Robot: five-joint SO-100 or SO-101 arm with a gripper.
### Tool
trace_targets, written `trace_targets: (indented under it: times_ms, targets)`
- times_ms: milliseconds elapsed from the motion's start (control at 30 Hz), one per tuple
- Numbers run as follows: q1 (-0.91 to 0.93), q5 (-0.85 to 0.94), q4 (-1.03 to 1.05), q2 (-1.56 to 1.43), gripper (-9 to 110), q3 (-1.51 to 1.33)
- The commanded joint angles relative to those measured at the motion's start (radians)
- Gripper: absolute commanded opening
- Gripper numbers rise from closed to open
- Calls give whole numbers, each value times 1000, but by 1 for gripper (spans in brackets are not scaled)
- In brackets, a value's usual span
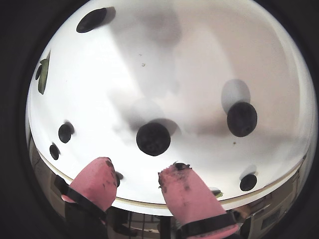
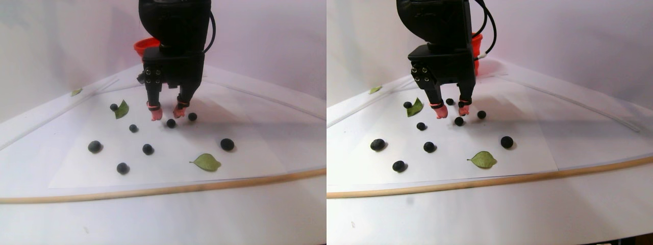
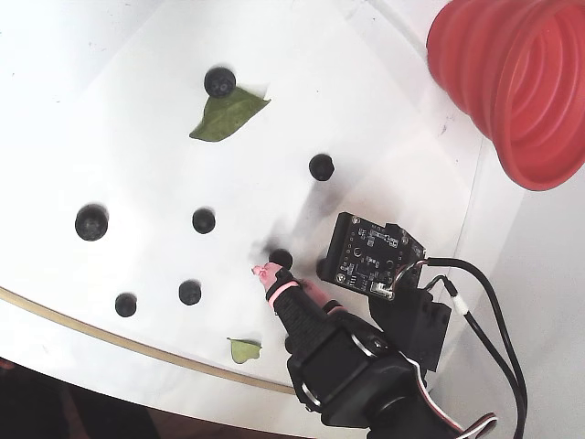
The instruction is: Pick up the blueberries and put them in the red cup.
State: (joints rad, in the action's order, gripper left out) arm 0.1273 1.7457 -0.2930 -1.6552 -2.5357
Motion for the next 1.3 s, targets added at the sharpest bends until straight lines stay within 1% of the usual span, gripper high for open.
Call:
trace_targets:
  times_ms: [0, 300, 600, 1267]
  targets:
    - [5, 8, -14, 3, 18, 14]
    - [15, 26, -69, 72, 18, 34]
    - [21, 28, -81, 123, 18, 74]
    - [-5, -15, -106, 163, 18, 101]
